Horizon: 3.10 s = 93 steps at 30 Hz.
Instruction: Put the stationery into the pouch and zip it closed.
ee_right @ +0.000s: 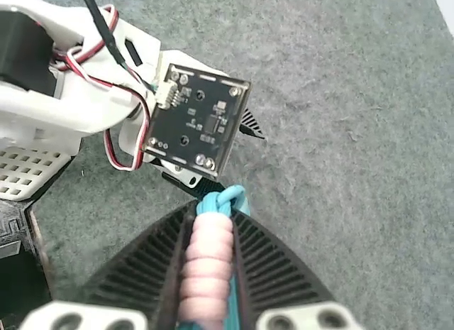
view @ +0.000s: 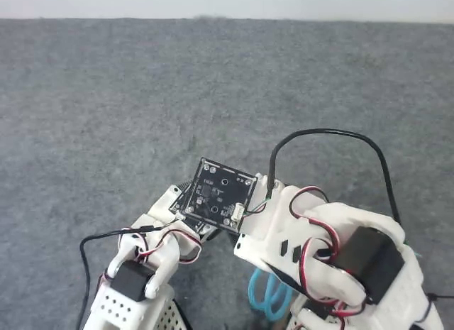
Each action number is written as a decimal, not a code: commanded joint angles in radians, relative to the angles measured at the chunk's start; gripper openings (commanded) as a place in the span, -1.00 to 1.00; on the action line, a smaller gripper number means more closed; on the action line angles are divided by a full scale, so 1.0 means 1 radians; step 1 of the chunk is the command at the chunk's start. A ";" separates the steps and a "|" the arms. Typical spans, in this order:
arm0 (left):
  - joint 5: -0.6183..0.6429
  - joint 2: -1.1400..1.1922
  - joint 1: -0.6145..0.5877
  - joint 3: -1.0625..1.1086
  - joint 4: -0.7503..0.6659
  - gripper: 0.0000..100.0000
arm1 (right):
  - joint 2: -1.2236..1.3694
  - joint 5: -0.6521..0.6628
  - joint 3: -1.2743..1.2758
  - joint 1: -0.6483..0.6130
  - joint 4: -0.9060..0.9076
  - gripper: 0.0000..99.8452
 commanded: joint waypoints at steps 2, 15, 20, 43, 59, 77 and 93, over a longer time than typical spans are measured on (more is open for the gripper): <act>-0.005 0.005 0.009 -0.064 0.037 -0.42 | 0.027 0.011 -0.048 -0.018 -0.024 -0.99; -0.006 0.005 0.017 -0.097 0.075 -0.11 | 0.015 0.006 -0.104 -0.025 0.001 -0.99; -0.005 0.005 0.017 -0.073 0.015 -0.11 | -0.082 0.012 -0.095 -0.025 0.004 -0.99; -0.005 0.003 0.130 0.031 -0.132 -0.11 | -0.298 0.031 0.249 0.031 -0.062 -0.99; 0.095 0.005 -0.137 0.033 -0.229 -0.11 | 0.254 0.040 -0.055 0.237 -0.168 -0.99; 0.095 0.006 -0.063 0.033 -0.206 -0.11 | 0.317 0.043 -0.537 0.073 0.030 -0.99; 0.095 0.003 -0.008 -0.005 -0.196 -0.11 | 0.312 0.078 -0.548 0.015 0.038 -0.99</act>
